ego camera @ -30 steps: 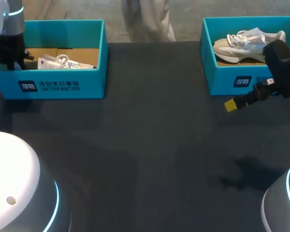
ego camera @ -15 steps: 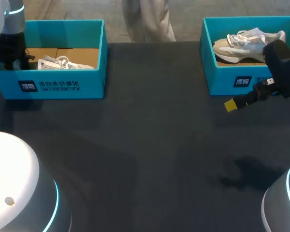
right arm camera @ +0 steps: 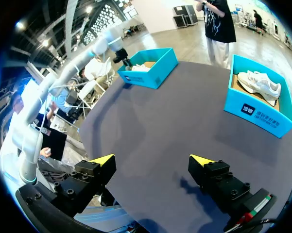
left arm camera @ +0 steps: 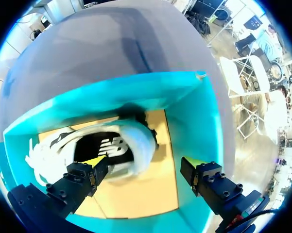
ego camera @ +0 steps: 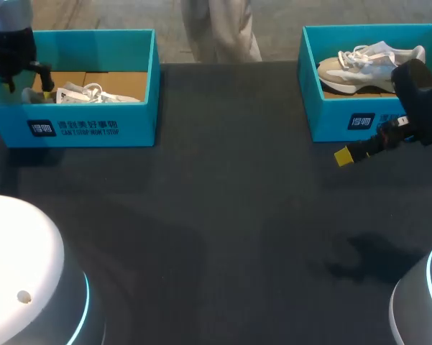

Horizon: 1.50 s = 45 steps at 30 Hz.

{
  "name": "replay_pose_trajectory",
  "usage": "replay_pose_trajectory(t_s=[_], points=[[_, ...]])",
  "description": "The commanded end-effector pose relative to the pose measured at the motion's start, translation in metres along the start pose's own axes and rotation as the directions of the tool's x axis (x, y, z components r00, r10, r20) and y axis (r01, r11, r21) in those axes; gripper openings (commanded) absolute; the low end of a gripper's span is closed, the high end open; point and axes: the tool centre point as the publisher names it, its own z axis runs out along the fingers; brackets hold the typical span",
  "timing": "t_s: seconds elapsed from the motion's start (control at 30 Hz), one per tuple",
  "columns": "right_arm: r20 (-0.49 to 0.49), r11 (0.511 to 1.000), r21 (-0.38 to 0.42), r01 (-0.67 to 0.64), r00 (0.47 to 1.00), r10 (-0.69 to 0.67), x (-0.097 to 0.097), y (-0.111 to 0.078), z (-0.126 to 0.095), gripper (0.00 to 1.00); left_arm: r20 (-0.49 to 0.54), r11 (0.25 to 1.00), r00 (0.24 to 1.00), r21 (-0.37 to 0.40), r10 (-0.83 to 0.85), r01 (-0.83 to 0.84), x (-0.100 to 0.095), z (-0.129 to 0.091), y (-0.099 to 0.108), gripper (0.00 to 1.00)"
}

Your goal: Take the shoe out of the shoebox, open the shoe tongue, remove and reinsert the insole, then place the shoe into the shoebox

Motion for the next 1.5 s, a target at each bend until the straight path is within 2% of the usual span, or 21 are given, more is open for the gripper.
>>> replay_pose_trajectory(t_s=[0.03, 0.3, 0.43, 0.5, 0.57, 0.83, 1.0, 1.13, 1.2, 1.27, 1.3, 1.37, 1.5], points=[[0.001, 1.000, 0.005, -0.003, 1.000, 0.003, 0.000, 0.003, 0.002, 1.00, 0.024, 0.999, 1.000, -0.037, -0.002, 0.003, -0.002, -0.025, -0.011, 1.00], [0.001, 1.000, 0.005, -0.003, 1.000, 0.003, 0.000, 0.003, 0.002, 1.00, 0.025, 0.994, 0.998, -0.091, -0.061, 0.063, -0.010, -0.076, -0.026, 1.00], [0.001, 1.000, 0.005, -0.003, 1.000, 0.003, 0.000, 0.003, 0.002, 1.00, 0.019, 0.985, 0.987, -0.068, -0.159, 0.160, -0.017, -0.097, -0.037, 1.00], [0.001, 1.000, 0.005, -0.003, 1.000, 0.003, 0.000, 0.003, 0.002, 1.00, 0.051, 0.984, 0.985, -0.058, -0.165, 0.168, -0.022, -0.108, -0.046, 1.00], [0.001, 1.000, 0.005, -0.003, 1.000, 0.003, 0.000, 0.003, 0.002, 1.00, 0.041, 0.979, 0.982, -0.072, -0.187, 0.189, -0.028, -0.118, -0.055, 1.00], [0.001, 1.000, 0.005, -0.003, 1.000, 0.003, 0.000, 0.003, 0.002, 1.00, 0.048, 0.951, 0.957, -0.108, -0.287, 0.291, -0.049, -0.142, -0.078, 1.00], [0.001, 1.000, 0.005, -0.003, 1.000, 0.003, 0.000, 0.003, 0.002, 1.00, 0.060, 0.939, 0.943, -0.090, -0.329, 0.333, -0.058, -0.154, -0.089, 1.00], [0.110, 0.999, -0.030, -0.012, 0.994, 0.015, -0.032, 0.031, -0.010, 1.00, 0.060, 0.939, 0.943, -0.090, -0.329, 0.333, -0.058, -0.154, -0.089, 1.00], [0.185, 0.999, -0.038, -0.032, 0.982, 0.038, -0.057, 0.050, -0.014, 1.00, 0.060, 0.939, 0.943, -0.090, -0.329, 0.333, -0.058, -0.154, -0.089, 1.00], [0.255, 0.998, -0.030, -0.046, 0.965, 0.052, -0.083, 0.073, -0.016, 1.00, 0.060, 0.939, 0.943, -0.090, -0.329, 0.333, -0.058, -0.154, -0.089, 1.00], [0.264, 0.997, -0.058, -0.054, 0.962, 0.067, -0.095, 0.085, -0.017, 1.00, 0.060, 0.939, 0.943, -0.090, -0.329, 0.333, -0.058, -0.154, -0.089, 1.00], [0.357, 0.999, -0.022, -0.040, 0.933, 0.045, -0.116, 0.116, -0.018, 1.00, 0.060, 0.939, 0.943, -0.090, -0.329, 0.333, -0.058, -0.154, -0.089, 1.00], [0.384, 0.999, -0.043, -0.018, 0.923, 0.033, -0.149, 0.166, -0.021, 1.00, 0.060, 0.939, 0.943, -0.090, -0.329, 0.333, -0.058, -0.154, -0.089, 1.00]])
